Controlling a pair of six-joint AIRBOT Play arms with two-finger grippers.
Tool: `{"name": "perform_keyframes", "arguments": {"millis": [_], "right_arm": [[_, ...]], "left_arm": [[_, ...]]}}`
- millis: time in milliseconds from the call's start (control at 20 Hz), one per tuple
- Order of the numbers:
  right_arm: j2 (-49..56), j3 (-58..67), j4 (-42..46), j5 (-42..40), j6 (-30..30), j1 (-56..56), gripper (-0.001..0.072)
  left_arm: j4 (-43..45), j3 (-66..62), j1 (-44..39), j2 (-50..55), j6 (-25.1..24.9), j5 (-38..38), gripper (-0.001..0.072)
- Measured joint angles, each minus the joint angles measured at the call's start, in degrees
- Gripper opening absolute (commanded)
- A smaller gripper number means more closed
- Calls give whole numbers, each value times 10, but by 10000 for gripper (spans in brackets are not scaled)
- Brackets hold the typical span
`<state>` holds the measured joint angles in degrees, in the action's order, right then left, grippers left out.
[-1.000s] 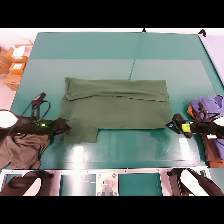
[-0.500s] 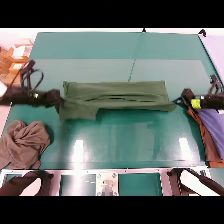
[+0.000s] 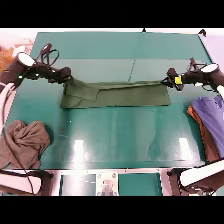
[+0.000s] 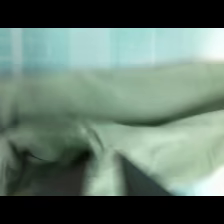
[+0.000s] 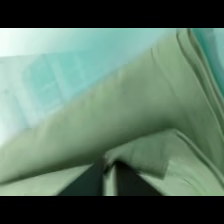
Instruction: Fold the shirts.
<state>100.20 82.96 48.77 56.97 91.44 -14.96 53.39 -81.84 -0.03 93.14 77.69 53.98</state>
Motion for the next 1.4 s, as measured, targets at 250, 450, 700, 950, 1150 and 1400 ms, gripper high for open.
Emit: {"name": "perform_keyframes", "arguments": {"millis": [250,450,700,950,1150,1400], "right_arm": [[79,104,-25,25,4,-26,441],[94,147,0,115,-42,-82,512],[117,131,14,176,-120,-116,500],[166,127,-31,207,-173,-90,130],[179,146,-30,224,-197,-68,14],[131,206,-33,308,-192,-59,15]], "left_arm": [[-43,-52,11,57,-24,-47,605],[-54,-115,41,68,-22,23,84],[-57,-145,48,72,-10,101,26],[-57,-152,0,73,-7,110,26],[-48,-153,-73,87,-7,73,26],[-40,-153,-190,151,-8,-10,25]]}}
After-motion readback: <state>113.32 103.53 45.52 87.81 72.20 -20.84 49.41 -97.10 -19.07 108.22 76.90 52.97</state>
